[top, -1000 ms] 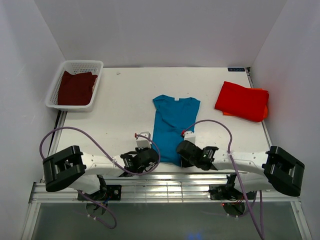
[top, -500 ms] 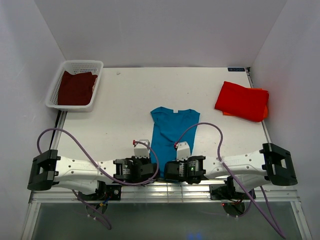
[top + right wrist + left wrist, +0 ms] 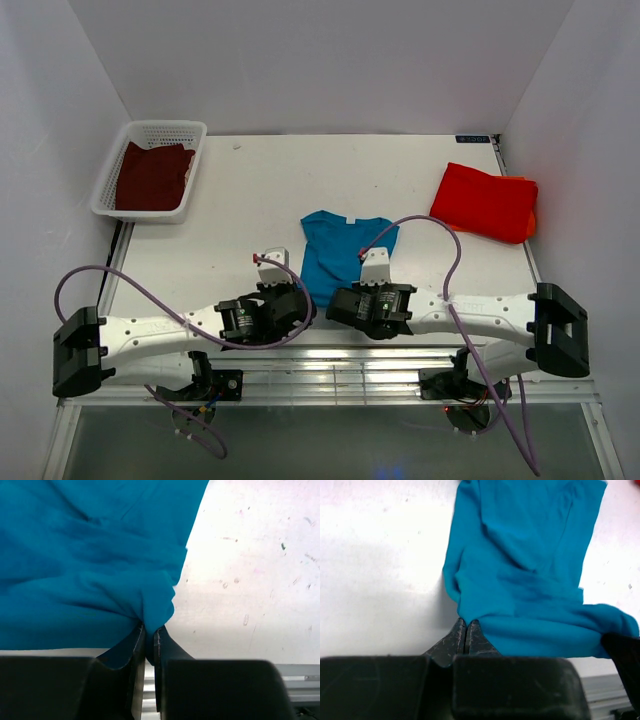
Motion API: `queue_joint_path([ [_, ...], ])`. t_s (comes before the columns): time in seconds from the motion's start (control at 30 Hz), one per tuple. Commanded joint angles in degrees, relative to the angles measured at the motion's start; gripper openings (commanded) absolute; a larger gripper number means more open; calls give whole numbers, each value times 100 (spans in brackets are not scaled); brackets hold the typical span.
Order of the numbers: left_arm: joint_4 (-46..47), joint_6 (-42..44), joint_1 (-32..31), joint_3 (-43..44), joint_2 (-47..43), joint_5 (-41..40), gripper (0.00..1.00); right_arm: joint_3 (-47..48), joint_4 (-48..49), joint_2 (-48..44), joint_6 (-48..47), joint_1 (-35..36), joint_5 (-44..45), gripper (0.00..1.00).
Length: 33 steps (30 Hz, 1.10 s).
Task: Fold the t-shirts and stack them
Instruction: Fold the tshirt
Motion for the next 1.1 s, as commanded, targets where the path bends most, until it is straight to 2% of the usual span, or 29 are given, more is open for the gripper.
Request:
queue_joint_path([
  [0.0, 1686, 1335, 584, -320, -170, 167, 0, 128, 262, -72, -734, -462, 611, 8],
  [0.17, 2733, 2415, 1287, -259, 242, 781, 0, 40, 1000, -186, -1708, -1050, 585, 8],
  [0.37, 3683, 3076, 1938, 75, 1006, 1643, 0, 145, 1651, -134, -2536, -1587, 488, 8],
  [0.77, 4193, 3350, 2843, 664, 1834, 2329, 0, 374, 2529, 86, -3688, -2501, 199, 8],
  [0.93, 4264, 3341, 3195, 1041, 2527, 2751, 0, 471, 3171, 498, -4268, -2949, -109, 8],
  [1.07, 4325, 3394, 3327, 1270, 2897, 2796, 0, 611, 3426, 929, -4514, -3231, -303, 8],
])
